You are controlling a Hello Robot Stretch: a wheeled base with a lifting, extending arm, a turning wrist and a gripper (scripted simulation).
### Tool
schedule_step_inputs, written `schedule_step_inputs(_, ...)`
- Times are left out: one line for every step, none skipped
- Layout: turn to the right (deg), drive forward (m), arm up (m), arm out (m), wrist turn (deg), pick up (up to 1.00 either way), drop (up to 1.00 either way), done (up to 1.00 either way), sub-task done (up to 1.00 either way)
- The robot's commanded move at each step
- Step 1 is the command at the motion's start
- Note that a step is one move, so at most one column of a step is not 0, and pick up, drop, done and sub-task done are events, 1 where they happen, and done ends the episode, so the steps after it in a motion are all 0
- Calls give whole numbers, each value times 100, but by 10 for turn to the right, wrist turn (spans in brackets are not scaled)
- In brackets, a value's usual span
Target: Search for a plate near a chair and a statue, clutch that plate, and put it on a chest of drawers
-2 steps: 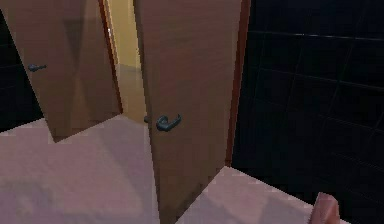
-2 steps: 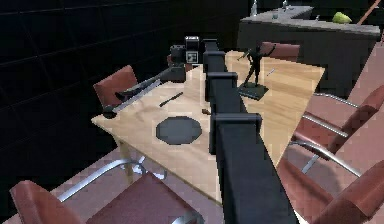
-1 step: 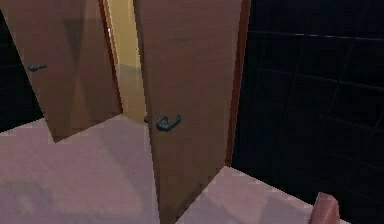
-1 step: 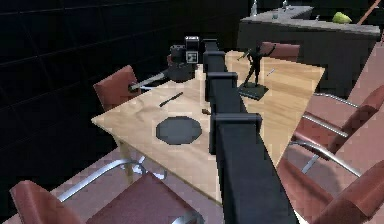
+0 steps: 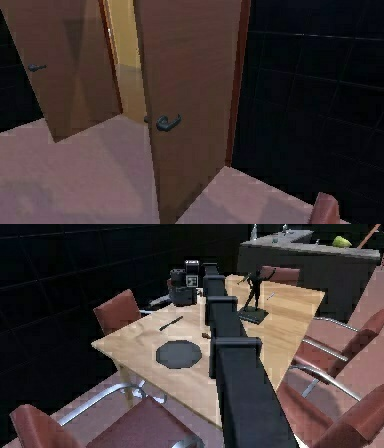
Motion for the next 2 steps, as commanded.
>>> schedule_step_inputs(0,0,-30,0,0,0,0,0,0)
schedule_step_inputs(0,0,0,0,0,100,0,0,0)
